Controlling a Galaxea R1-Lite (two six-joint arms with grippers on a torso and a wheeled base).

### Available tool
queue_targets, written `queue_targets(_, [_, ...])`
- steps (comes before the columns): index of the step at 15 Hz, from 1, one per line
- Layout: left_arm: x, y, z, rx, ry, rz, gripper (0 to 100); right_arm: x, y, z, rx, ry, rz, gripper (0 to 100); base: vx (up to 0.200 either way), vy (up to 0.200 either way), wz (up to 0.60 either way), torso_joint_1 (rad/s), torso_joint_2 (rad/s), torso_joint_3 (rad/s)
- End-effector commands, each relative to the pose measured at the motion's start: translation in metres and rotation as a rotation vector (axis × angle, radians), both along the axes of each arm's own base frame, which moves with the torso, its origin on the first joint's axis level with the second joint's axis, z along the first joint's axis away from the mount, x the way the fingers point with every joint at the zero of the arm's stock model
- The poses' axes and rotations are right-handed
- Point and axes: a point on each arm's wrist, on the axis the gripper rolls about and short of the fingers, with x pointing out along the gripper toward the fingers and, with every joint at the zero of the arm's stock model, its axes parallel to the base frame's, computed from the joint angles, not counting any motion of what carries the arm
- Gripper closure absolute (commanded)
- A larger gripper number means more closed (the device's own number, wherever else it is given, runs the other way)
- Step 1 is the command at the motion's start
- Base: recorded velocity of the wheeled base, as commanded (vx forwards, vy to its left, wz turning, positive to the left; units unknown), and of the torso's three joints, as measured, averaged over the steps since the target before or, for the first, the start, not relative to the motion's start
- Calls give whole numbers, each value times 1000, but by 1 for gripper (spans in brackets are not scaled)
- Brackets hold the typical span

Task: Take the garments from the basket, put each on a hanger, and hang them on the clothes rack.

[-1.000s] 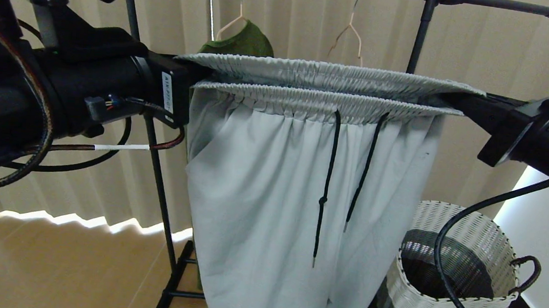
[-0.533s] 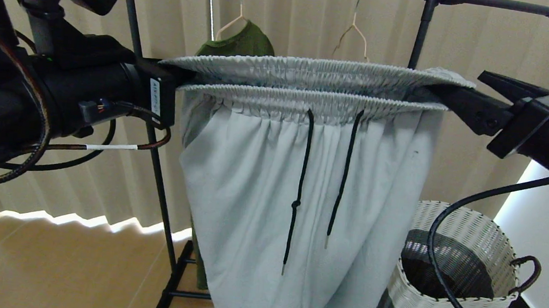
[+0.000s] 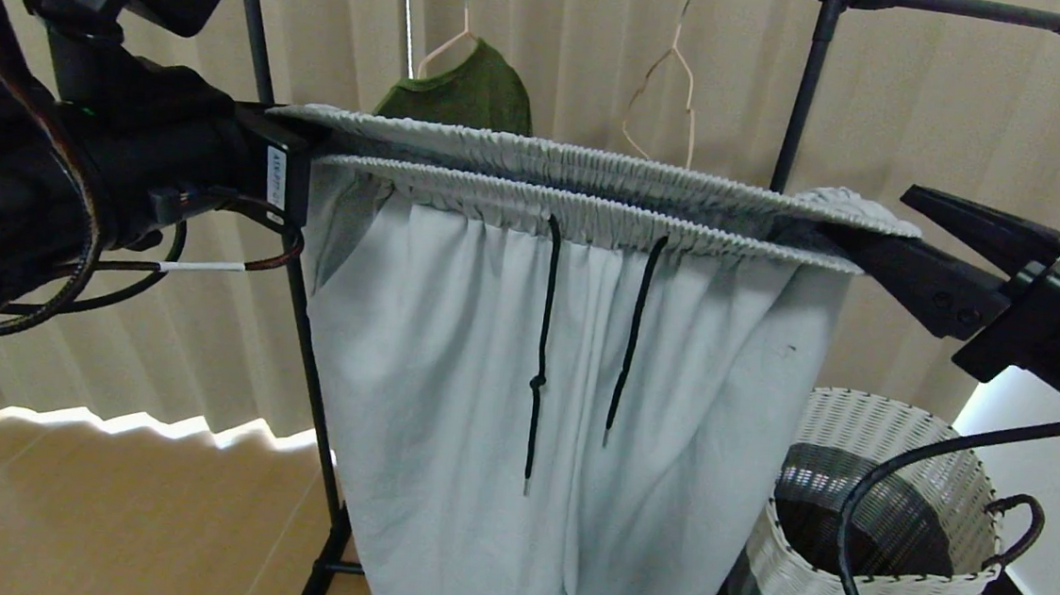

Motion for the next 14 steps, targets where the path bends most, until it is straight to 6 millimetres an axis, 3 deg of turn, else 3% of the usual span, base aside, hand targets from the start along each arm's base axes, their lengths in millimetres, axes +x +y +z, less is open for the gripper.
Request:
queue_targets(1, [9,-3,-8,17,6,14,100,-12,-6,-5,-5,2,11,0,0,0,0,0,0,0])
queue_targets(4, [8,-10,-7,21,-21,8,100,-18,-5,-21,-39,49,55,0,0,0,0,0,0,0])
queue_targets(9, [-1,-19,-14,35,1,-17,100,-15,6,-32,-80,85,129,0,0,0,0,0,0,0])
queue_targets(11, [-11,-8,-16,39,9,29,100,-12,-11,-42,-193,110,20,0,0,0,0,0,0,0])
queue_targets(14, [-43,16,-21,48,50,47,100,-9,-49,-46,-367,141,-255,0,0,0,0,0,0,0])
